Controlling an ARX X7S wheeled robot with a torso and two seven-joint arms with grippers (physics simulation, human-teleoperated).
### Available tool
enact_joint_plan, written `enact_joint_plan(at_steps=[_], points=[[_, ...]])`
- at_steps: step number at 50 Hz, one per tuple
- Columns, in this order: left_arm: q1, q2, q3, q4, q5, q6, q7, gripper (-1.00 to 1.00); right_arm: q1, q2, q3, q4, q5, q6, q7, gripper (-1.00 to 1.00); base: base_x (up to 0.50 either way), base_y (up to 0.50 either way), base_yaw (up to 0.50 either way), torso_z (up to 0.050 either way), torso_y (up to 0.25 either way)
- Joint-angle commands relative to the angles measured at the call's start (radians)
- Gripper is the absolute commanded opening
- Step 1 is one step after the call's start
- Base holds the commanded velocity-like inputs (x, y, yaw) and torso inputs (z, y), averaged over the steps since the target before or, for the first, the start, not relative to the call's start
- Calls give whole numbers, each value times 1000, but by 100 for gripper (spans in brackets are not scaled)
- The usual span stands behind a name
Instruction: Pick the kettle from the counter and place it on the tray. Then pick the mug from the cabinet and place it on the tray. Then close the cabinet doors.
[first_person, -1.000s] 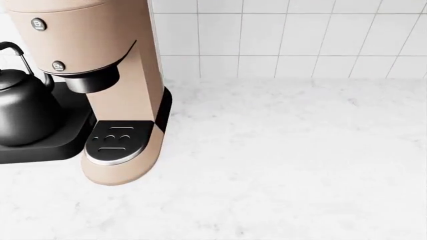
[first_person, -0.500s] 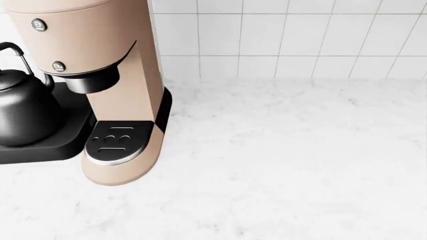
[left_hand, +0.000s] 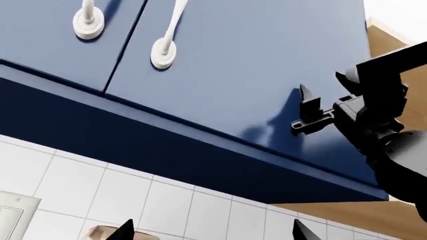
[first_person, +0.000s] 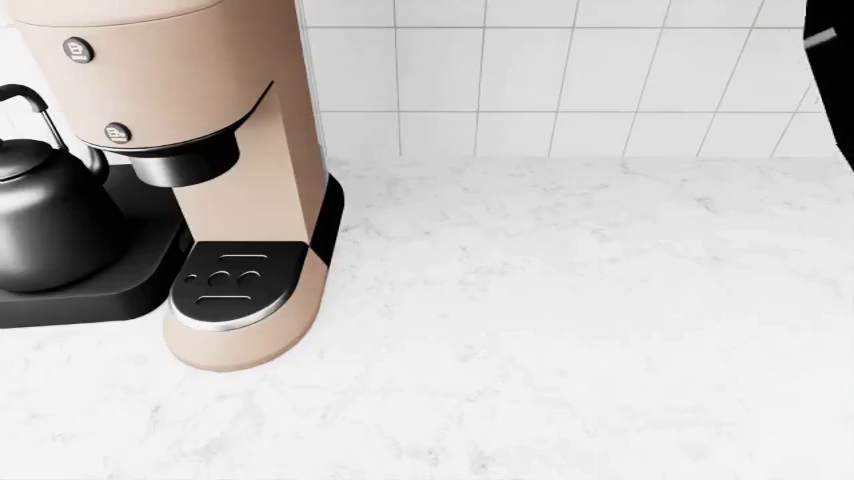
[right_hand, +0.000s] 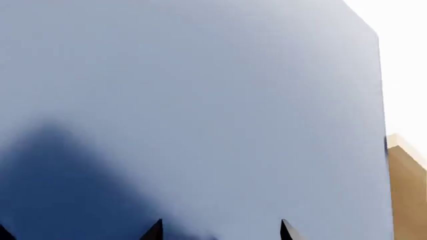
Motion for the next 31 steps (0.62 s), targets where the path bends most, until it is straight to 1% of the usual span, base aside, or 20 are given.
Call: enact_joint_plan(at_steps=[1, 11, 15, 20, 23, 31], points=[[19, 12, 11, -5, 22, 4, -1, 100, -58, 88, 102, -158, 474, 40, 48, 100, 0, 0, 0, 0, 0], [-9, 54, -6, 3, -6, -64, 10, 100, -32, 217, 246, -493, 634, 163, 184, 100, 0, 0, 0, 0, 0], [-41, 97, -13, 7, -31, -129, 19, 100, -46, 284, 310, -632, 720, 215, 253, 100, 0, 0, 0, 0, 0], [-101, 169, -11, 3, -66, -231, 32, 100, -102, 389, 379, -828, 834, 267, 346, 100, 0, 0, 0, 0, 0], [-136, 206, -6, -1, -82, -283, 36, 100, -162, 450, 438, -930, 936, 275, 408, 100, 0, 0, 0, 0, 0], [-192, 265, 6, -19, -97, -366, 35, 100, -281, 622, 555, -1231, 1222, 268, 616, 100, 0, 0, 0, 0, 0]])
